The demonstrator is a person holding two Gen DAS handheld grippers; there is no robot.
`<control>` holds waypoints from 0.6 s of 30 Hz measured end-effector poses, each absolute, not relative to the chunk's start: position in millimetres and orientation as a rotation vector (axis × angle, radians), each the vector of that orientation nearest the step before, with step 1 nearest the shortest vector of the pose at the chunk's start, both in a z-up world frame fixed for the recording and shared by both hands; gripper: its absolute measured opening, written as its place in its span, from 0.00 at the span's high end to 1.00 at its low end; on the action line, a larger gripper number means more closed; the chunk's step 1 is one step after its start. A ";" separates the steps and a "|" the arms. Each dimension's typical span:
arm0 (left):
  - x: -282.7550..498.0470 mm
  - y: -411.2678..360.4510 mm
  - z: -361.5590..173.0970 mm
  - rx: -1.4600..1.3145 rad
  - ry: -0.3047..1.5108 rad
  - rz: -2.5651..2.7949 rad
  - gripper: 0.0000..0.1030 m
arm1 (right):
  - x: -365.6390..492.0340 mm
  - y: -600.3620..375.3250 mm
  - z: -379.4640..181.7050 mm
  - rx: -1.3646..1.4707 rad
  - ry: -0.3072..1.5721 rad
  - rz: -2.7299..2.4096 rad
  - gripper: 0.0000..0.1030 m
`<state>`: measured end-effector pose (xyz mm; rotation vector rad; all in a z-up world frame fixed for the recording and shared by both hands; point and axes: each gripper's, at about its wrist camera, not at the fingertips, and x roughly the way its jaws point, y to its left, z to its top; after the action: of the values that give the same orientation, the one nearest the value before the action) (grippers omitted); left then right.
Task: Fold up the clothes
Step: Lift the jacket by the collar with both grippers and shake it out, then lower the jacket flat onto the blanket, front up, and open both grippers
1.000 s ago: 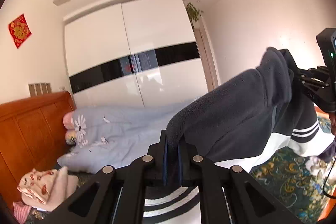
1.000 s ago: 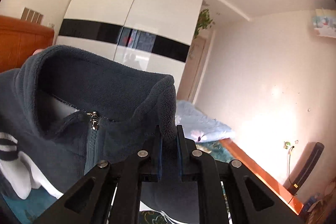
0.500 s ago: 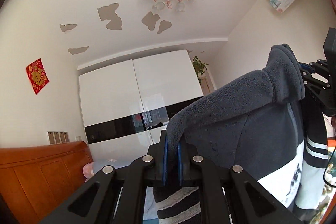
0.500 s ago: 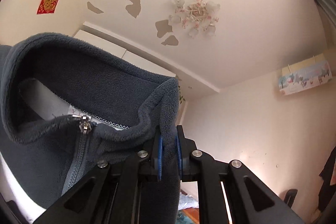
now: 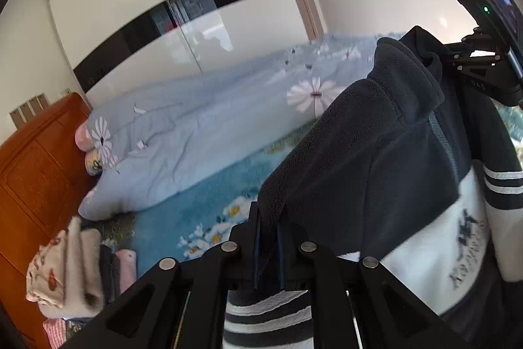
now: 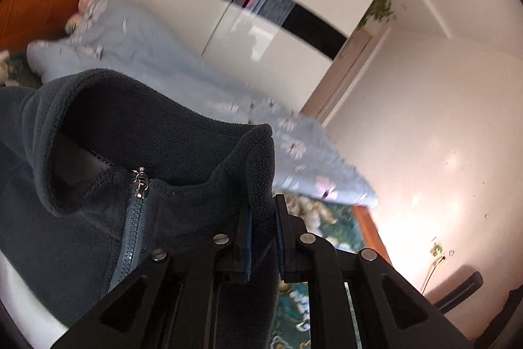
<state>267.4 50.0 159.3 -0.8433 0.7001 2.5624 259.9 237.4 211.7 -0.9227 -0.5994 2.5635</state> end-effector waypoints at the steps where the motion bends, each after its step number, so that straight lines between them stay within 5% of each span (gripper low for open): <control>1: 255.5 55.0 134.1 -0.914 0.707 2.546 0.91 | 243.5 241.6 182.0 -1.006 -0.570 2.552 0.88; 6: 211.0 58.2 90.6 -0.991 0.739 2.586 0.91 | 190.5 248.2 100.9 -1.138 -0.523 2.493 0.89; 10: 185.8 49.9 122.8 -0.957 0.562 2.673 0.91 | 142.2 244.9 137.9 -0.998 -0.582 2.523 0.89; 11: 180.5 50.3 120.3 -0.982 0.549 2.685 0.91 | 133.5 240.3 147.5 -0.947 -0.595 2.524 0.98; 18: 143.2 57.3 17.5 -1.304 0.653 2.602 0.91 | 118.0 249.5 98.7 -1.069 -0.417 2.538 0.99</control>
<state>143.2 57.3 17.5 -1.3035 0.6526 2.6023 118.0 249.5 98.7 -1.0685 -0.4166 2.5382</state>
